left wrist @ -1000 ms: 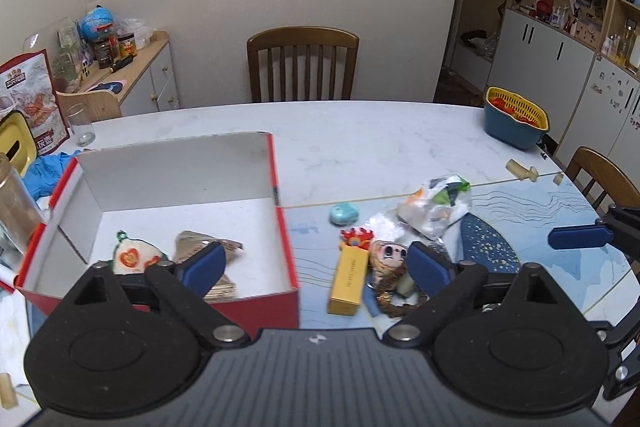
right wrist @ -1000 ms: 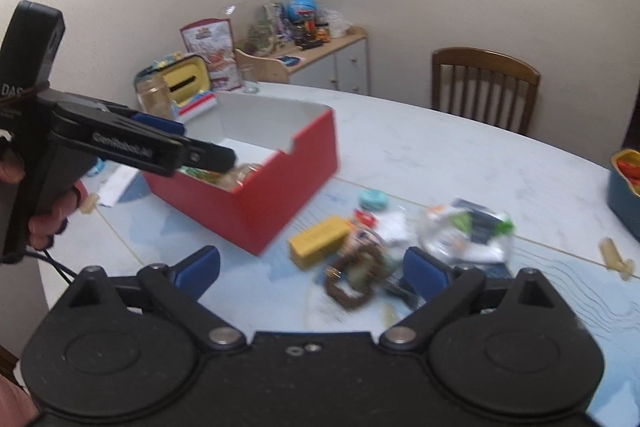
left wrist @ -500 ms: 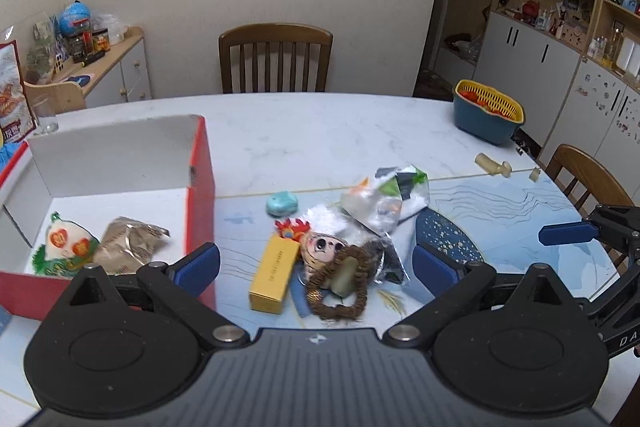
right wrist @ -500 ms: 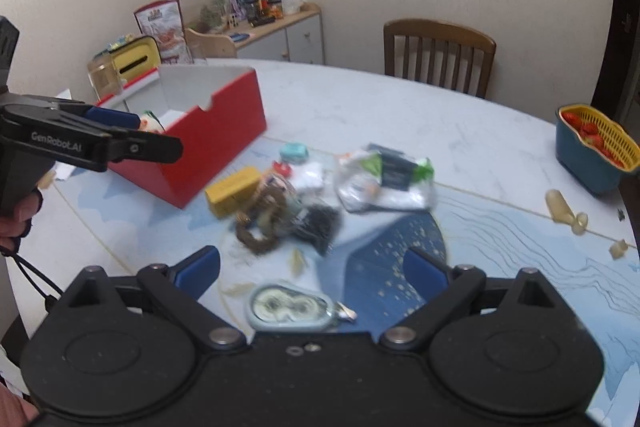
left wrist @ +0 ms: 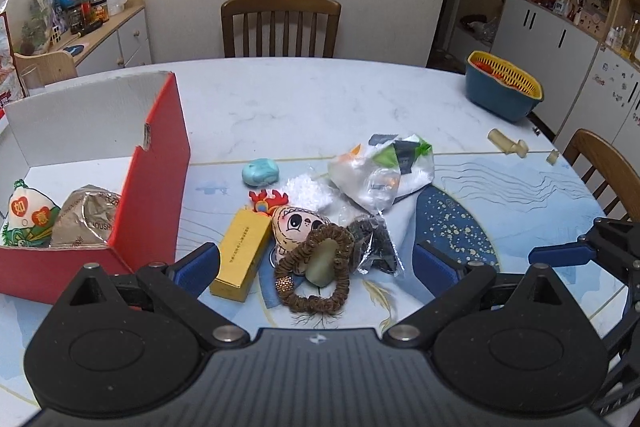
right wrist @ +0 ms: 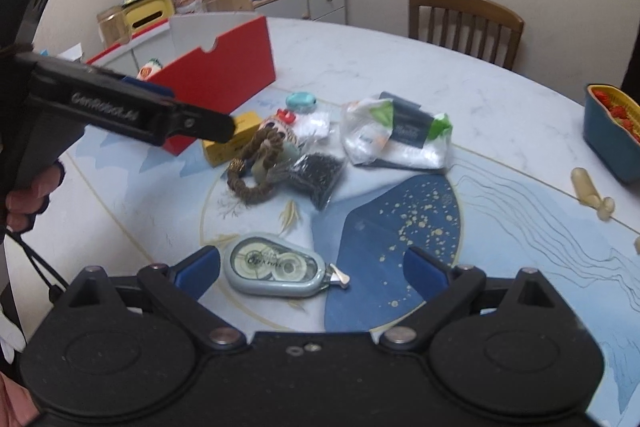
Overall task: Organize objects
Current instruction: 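Move both tools back to the objects on the table, then grasp the brown bead bracelet with the left tool while the right tool grasps the tape roller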
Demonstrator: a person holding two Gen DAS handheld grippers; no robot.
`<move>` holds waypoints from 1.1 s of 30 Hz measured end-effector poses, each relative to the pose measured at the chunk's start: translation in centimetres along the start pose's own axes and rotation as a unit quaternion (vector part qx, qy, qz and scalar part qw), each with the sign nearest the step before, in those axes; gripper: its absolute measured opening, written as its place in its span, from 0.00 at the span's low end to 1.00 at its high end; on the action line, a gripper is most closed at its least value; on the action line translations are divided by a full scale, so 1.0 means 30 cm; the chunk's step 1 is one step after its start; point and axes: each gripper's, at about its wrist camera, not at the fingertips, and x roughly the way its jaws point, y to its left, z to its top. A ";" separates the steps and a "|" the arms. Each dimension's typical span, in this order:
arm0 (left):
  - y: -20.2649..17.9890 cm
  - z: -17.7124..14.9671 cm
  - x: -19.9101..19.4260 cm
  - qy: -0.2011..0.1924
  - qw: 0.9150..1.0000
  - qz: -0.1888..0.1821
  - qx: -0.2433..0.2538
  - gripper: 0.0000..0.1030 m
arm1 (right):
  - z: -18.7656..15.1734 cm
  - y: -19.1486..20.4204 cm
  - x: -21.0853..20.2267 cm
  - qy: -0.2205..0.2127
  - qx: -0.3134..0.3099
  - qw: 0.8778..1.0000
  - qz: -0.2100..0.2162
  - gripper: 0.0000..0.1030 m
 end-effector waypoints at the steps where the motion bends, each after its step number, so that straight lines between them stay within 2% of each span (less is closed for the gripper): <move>1: -0.001 -0.001 0.009 0.002 1.000 0.001 -0.002 1.00 | -0.002 0.002 0.008 0.003 -0.006 1.000 0.003 0.95; 9: -0.011 -0.003 0.074 0.013 1.000 0.008 -0.004 1.00 | -0.010 0.014 0.074 0.025 -0.029 0.999 0.015 0.94; 14: -0.023 -0.013 0.113 0.016 1.000 0.002 0.005 1.00 | -0.011 0.018 0.117 0.035 -0.033 0.999 0.025 0.93; 22: -0.042 -0.010 0.148 0.010 1.000 -0.007 0.022 0.99 | -0.007 0.045 0.166 0.040 -0.076 0.996 0.035 0.89; 27: -0.016 0.007 0.148 0.010 1.000 -0.006 0.018 0.89 | -0.005 0.049 0.174 0.041 -0.092 0.994 0.042 0.86; 31: -0.012 0.015 0.171 0.024 0.999 -0.006 0.027 0.70 | -0.008 0.056 0.187 0.044 -0.104 0.993 0.045 0.82; 33: -0.011 0.016 0.181 0.028 0.999 -0.007 0.031 0.66 | -0.012 0.062 0.192 0.044 -0.113 0.992 0.044 0.81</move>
